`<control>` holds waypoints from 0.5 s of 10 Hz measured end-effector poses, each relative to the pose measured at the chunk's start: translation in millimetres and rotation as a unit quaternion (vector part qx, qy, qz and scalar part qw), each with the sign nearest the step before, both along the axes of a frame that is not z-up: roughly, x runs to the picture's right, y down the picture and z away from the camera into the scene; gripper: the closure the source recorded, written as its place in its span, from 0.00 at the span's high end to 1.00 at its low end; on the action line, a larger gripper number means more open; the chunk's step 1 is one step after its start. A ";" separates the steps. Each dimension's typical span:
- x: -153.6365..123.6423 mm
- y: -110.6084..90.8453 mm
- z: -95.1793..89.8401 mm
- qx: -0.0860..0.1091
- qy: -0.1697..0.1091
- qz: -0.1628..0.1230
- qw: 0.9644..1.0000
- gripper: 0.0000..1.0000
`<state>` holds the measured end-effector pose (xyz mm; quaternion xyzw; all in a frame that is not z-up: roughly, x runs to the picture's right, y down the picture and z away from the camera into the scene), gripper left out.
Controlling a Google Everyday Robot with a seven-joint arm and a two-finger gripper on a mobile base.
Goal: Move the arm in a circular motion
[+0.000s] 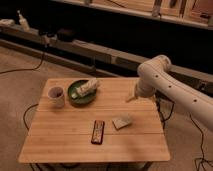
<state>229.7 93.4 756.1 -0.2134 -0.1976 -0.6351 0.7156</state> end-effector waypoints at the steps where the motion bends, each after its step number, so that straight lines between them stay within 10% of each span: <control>1: 12.9 19.6 -9.4 -0.020 0.019 0.019 0.999 0.80; 5: 10.8 56.8 -53.2 -0.059 0.070 0.046 0.995 0.80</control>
